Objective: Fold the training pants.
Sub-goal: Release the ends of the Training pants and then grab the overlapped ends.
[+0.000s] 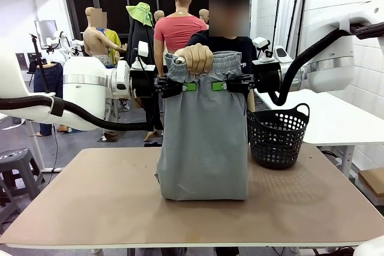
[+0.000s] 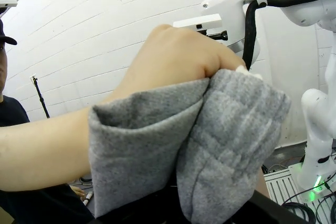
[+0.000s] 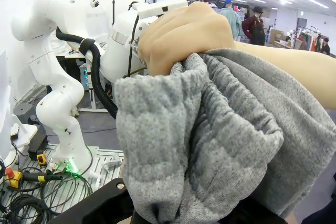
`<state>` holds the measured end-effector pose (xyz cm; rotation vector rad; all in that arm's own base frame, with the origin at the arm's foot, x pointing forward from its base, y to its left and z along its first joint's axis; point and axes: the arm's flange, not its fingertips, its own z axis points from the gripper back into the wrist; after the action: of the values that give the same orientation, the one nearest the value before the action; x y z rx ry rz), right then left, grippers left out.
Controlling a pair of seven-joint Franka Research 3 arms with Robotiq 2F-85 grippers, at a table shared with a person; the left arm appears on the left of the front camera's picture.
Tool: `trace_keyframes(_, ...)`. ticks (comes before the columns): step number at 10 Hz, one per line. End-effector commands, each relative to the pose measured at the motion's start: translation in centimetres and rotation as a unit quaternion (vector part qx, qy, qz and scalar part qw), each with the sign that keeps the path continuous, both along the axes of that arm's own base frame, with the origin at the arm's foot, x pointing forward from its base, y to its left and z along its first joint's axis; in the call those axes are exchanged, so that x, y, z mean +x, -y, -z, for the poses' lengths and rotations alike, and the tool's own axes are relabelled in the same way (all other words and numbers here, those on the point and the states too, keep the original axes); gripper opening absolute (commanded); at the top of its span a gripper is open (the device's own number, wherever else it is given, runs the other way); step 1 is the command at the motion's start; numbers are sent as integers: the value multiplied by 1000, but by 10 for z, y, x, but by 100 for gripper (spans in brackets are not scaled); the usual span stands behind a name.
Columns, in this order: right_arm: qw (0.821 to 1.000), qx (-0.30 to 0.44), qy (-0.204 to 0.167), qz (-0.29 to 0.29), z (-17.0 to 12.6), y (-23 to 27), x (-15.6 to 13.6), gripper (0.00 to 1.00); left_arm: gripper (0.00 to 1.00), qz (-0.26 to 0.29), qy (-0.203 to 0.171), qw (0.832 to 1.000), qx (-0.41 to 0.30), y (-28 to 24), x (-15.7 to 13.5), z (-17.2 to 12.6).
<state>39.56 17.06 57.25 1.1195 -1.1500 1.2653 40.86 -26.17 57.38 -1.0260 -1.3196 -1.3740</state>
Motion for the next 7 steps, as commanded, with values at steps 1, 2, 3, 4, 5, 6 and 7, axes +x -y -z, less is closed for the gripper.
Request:
trace_keyframes(1,1000,7,-1,1,-2,-1,-1,0,0,-8,9,1000,-13,1,-3,0)
trace_keyframes(2,1000,7,-1,1,-2,-1,-1,0,0,-8,9,1000,-13,1,-3,0)
trace_keyframes(3,1000,0,0,0,0,0,0,0,0,0,0,1000,0,0,0,0)
trace_keyframes(4,1000,2,-18,-9,0,0,0,15,19,0,-8,1000,-2,-2,-1,1)
trace_keyframes(5,999,8,-30,-7,-1,1,0,34,39,1,-12,1000,-7,-2,-2,1)
trace_keyframes(6,999,9,-34,1,-1,2,1,53,58,-2,-15,1000,-11,-5,-4,3)
trace_keyframes(7,999,12,-36,2,-1,3,2,72,77,-1,-17,1000,-16,-6,-6,4)
